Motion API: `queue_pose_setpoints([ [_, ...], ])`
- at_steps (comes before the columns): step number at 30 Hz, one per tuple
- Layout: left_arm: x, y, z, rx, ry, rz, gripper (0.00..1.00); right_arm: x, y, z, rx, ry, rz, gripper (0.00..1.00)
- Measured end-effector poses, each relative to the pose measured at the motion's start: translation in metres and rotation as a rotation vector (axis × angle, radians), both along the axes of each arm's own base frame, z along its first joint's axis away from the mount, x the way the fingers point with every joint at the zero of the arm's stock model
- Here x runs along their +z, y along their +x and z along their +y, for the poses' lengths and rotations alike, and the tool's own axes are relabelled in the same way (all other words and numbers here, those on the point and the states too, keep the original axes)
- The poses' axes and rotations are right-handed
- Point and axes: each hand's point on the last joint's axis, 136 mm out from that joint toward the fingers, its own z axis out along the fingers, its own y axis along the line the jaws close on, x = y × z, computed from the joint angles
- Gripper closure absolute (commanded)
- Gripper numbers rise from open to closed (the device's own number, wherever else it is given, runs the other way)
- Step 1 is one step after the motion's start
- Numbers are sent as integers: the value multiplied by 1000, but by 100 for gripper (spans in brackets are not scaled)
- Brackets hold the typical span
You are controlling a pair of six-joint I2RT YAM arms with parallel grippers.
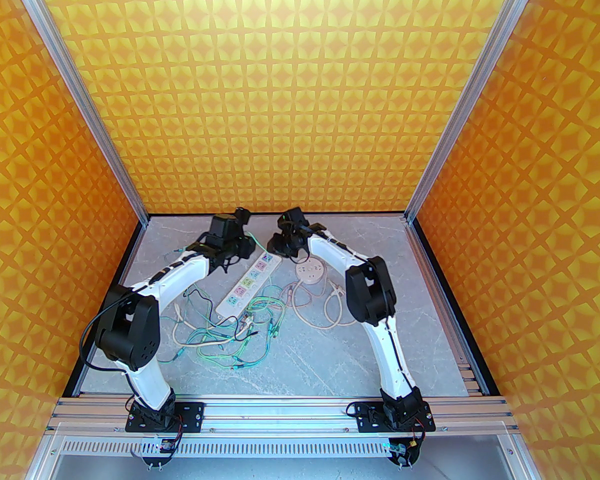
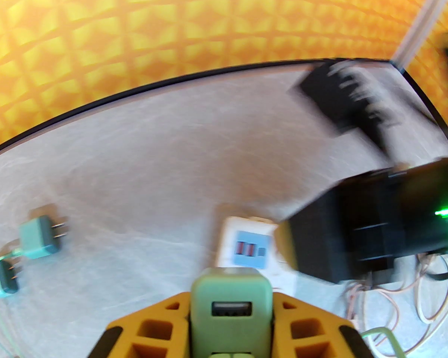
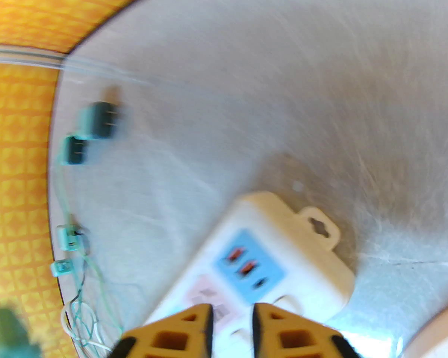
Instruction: Pull the plug off the socket
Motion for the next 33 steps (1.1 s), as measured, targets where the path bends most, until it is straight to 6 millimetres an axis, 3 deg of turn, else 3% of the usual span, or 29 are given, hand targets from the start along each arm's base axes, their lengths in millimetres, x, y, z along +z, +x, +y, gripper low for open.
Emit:
queue_pose_setpoints([
  [7, -14, 8, 41, 105, -19, 43, 83, 129, -9, -13, -18, 94, -240, 24],
  [8, -18, 8, 49, 122, -22, 54, 83, 143, -13, -16, -24, 105, -269, 20],
  [10, -25, 8, 60, 153, -27, 73, 84, 164, -20, -26, -42, 119, -310, 2],
  [11, -26, 9, 65, 165, -31, 77, 84, 170, -23, -29, -45, 122, -325, 2],
  [14, -28, 12, 75, 198, -44, 85, 85, 171, -33, -40, -65, 115, -328, 2],
  [17, -35, 15, 85, 238, -65, 110, 85, 158, -40, -48, -82, 88, -306, 2],
  [21, -58, 12, 110, 320, -113, 169, 83, 141, -47, -57, -100, 49, -278, 2],
  [25, -83, 6, 130, 386, -175, 237, 82, 139, -50, -61, -109, 38, -279, 2],
  [33, -105, 10, 133, 407, -346, 306, 72, 137, -61, -68, -110, 22, -282, 1],
])
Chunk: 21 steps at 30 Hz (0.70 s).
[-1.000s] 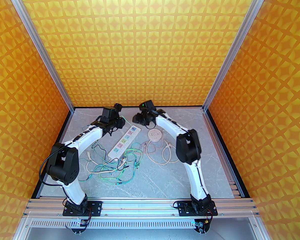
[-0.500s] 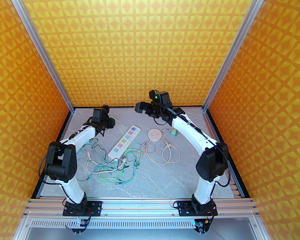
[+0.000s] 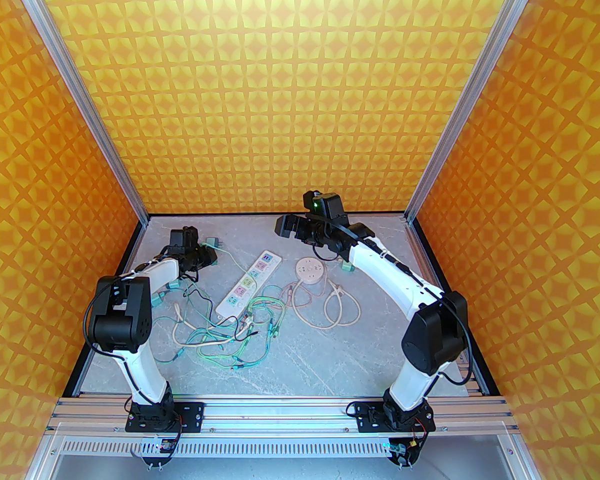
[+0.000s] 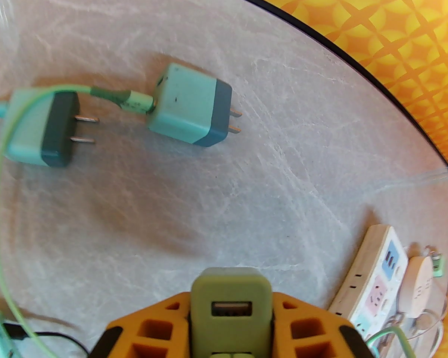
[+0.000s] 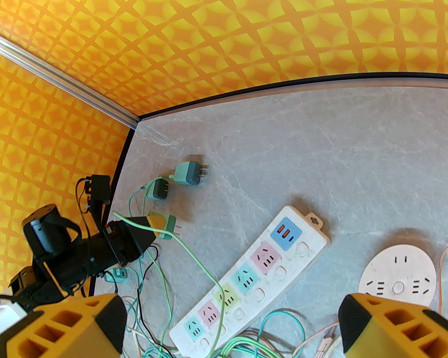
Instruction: Pull the plug off the socket
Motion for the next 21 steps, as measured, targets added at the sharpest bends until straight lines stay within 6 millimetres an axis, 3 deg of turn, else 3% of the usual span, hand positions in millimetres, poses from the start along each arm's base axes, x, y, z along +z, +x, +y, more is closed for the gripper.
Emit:
queue_pose_setpoints([
  [7, -13, -2, -3, 8, -52, 36, 64, -7, -3, -4, -7, -14, 11, 2],
  [9, -14, -2, -4, 11, -59, 41, 52, -9, -3, -5, -11, -17, 13, 2],
  [15, -24, -4, -2, 19, -70, 67, 44, -7, -5, -7, -18, -19, 4, 2],
  [18, -25, -5, -1, 23, -72, 76, 32, -4, -7, -8, -18, -17, 0, 1],
  [21, -27, -7, -2, 28, -80, 89, 29, -4, -9, -9, -19, -16, -3, 2],
])
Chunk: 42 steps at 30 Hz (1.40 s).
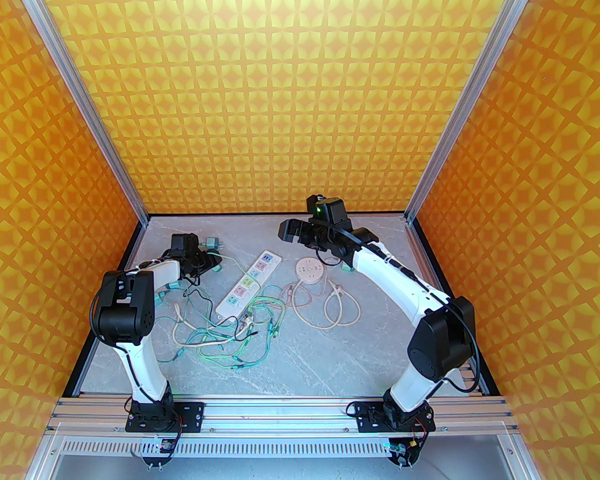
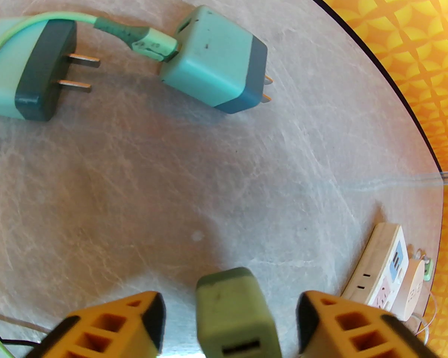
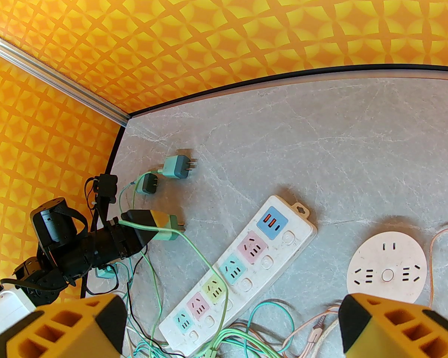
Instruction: Pull the plug off the socket
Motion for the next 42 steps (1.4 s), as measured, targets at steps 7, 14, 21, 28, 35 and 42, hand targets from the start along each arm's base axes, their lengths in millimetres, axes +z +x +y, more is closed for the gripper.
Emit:
queue_pose_setpoints([
  [7, -8, -18, 0, 8, -5, 71, 14, -3, -2, -2, -4, -2, 3, 1],
  [14, 9, -44, 1, 8, 1, 138, 1, -3, -5, -6, -7, 4, -6, 2],
  [21, 19, -71, 3, 2, 24, 217, 1, 1, -9, -9, -15, 26, -30, 2],
  [28, 21, -89, 12, -23, 103, 312, 1, -2, -7, -9, -18, 45, -34, 1],
  [35, 29, -50, 21, -49, 183, 313, 1, -5, -8, -8, -12, 50, -30, 2],
  [42, -5, -14, 29, -81, 236, 389, 1, -12, -10, -9, -12, 44, -17, 2],
])
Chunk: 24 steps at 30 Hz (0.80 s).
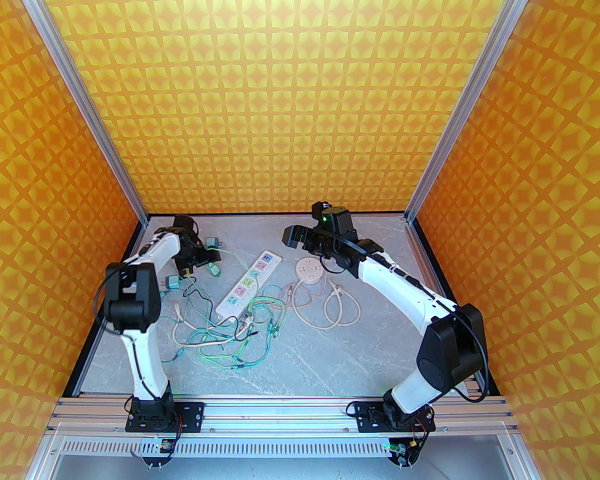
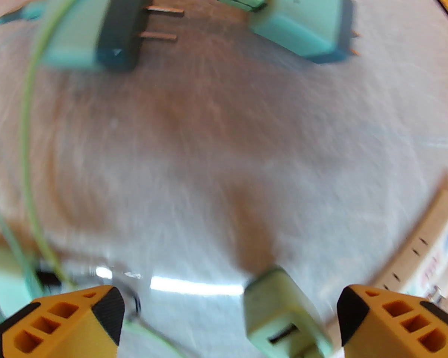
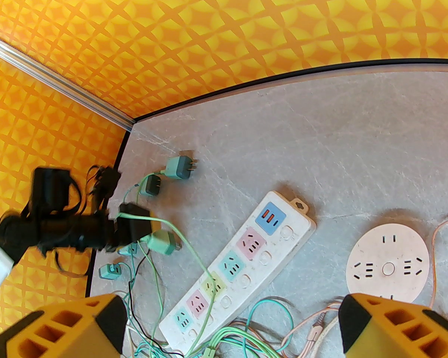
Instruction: Pull the plug off the socket
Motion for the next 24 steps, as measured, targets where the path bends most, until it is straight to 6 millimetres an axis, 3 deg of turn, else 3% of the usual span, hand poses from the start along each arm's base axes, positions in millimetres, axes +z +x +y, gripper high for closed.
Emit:
queue_pose_setpoints([
  [4, -17, -6, 2, -28, 14, 55, 1, 0, 0, -1, -2, 0, 0, 1],
  [8, -17, -13, 1, -52, 19, 61, 1, 0, 2, -3, -6, 1, 0, 1],
  [14, -1, -35, 1, -62, 18, 57, 1, 0, 2, -3, -6, 0, -1, 2],
  [18, 41, -51, 1, -54, 17, -47, 1, -6, 0, -6, -12, -16, 3, 1],
  [24, 137, -67, 8, -1, 48, -402, 1, -18, -11, -35, -86, -119, -27, 1],
])
